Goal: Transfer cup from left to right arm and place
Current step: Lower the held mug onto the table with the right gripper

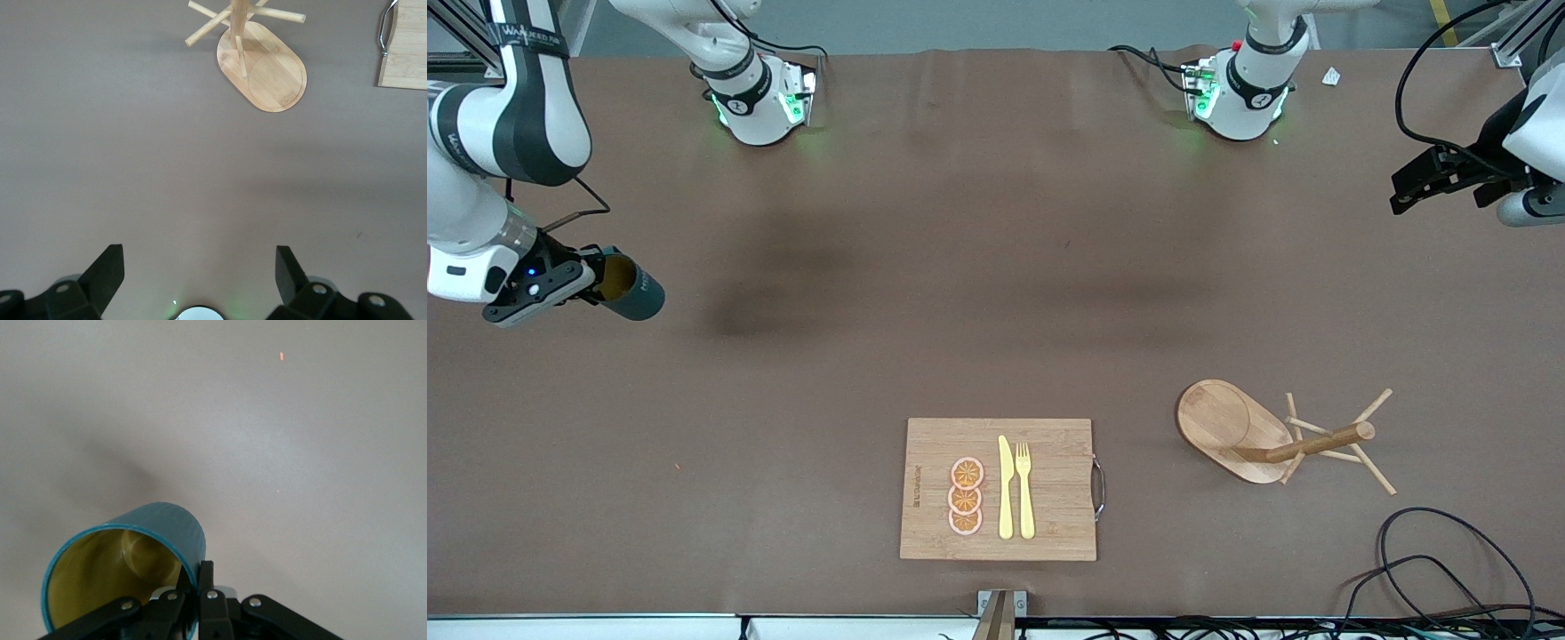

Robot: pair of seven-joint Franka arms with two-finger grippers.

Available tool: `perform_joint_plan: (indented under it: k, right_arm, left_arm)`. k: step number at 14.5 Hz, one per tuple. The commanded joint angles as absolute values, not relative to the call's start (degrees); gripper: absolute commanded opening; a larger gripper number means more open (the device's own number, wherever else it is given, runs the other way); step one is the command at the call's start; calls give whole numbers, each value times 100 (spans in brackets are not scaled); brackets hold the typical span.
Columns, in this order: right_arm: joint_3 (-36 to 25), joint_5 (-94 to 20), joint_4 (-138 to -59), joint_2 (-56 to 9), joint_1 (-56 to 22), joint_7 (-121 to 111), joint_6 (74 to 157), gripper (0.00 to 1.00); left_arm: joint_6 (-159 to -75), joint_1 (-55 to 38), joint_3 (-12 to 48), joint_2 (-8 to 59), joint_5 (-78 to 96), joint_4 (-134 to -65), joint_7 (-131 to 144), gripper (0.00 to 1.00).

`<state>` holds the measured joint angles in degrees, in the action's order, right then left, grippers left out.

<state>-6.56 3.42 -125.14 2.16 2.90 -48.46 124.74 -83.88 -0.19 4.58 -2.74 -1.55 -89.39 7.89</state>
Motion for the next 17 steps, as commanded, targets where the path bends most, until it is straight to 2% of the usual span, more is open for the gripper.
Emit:
perform_joint_plan:
  k: [1,6,10,17]
  right_arm:
    - [-536,387,-12700,256,404,-5823,12638,0]
    - [-536,396,-12726,27,413,-7431,12875,0]
    - [-527,387,-13086,-210,597,-9154,13761,0]
    - [-492,229,-13473,-378,572,-10477,14317,0]
  left_arm:
    - [-8271,9,422,-246,-185,-8833,668,100]
    - [-8262,18,431,-237,-158,-8842,668,100]
    - [-8262,35,431,-229,-158,-8842,685,100]
    - [-8262,35,439,-202,-167,-8851,694,100]
